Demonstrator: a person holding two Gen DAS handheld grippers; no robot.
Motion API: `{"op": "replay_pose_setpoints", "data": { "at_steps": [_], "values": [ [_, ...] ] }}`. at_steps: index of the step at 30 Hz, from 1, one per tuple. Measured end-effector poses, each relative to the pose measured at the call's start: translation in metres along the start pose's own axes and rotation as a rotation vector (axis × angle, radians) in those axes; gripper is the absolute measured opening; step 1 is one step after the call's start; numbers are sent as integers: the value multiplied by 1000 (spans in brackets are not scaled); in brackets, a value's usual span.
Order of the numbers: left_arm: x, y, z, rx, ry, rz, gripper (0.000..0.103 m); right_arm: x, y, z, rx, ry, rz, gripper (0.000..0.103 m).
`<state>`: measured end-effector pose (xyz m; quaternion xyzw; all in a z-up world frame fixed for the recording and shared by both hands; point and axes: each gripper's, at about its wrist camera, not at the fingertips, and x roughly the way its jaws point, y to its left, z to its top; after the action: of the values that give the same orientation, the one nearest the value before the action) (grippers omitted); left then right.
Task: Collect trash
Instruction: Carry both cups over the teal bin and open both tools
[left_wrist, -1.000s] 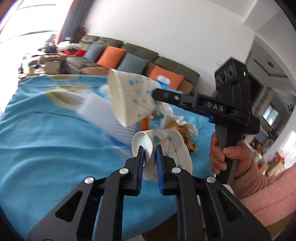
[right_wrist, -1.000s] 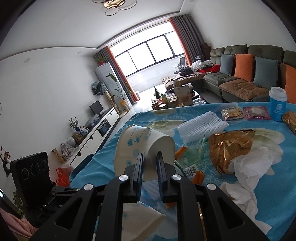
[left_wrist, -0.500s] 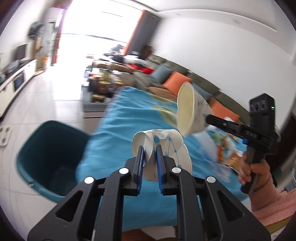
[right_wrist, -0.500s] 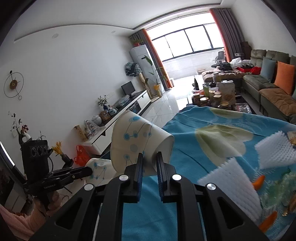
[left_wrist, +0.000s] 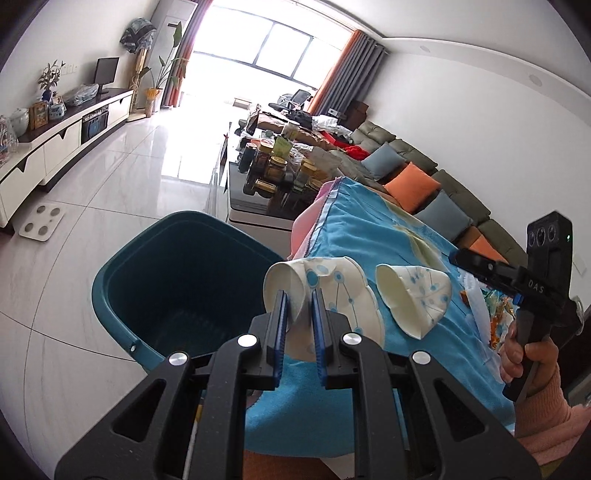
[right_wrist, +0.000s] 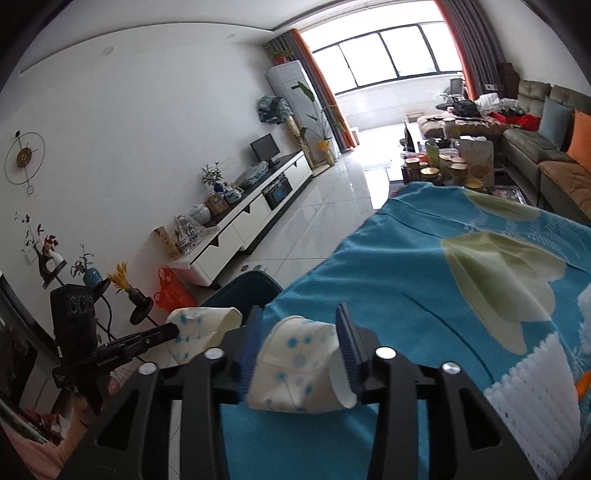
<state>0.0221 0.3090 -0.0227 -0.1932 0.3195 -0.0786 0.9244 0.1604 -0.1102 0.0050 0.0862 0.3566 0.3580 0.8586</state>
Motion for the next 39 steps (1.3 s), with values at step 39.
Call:
{"op": "replay_pose_setpoints", "data": {
  "at_steps": [39],
  "values": [
    [59, 68, -5, -191, 37, 255, 27, 148, 95, 18, -139, 246, 97, 19]
  ]
}}
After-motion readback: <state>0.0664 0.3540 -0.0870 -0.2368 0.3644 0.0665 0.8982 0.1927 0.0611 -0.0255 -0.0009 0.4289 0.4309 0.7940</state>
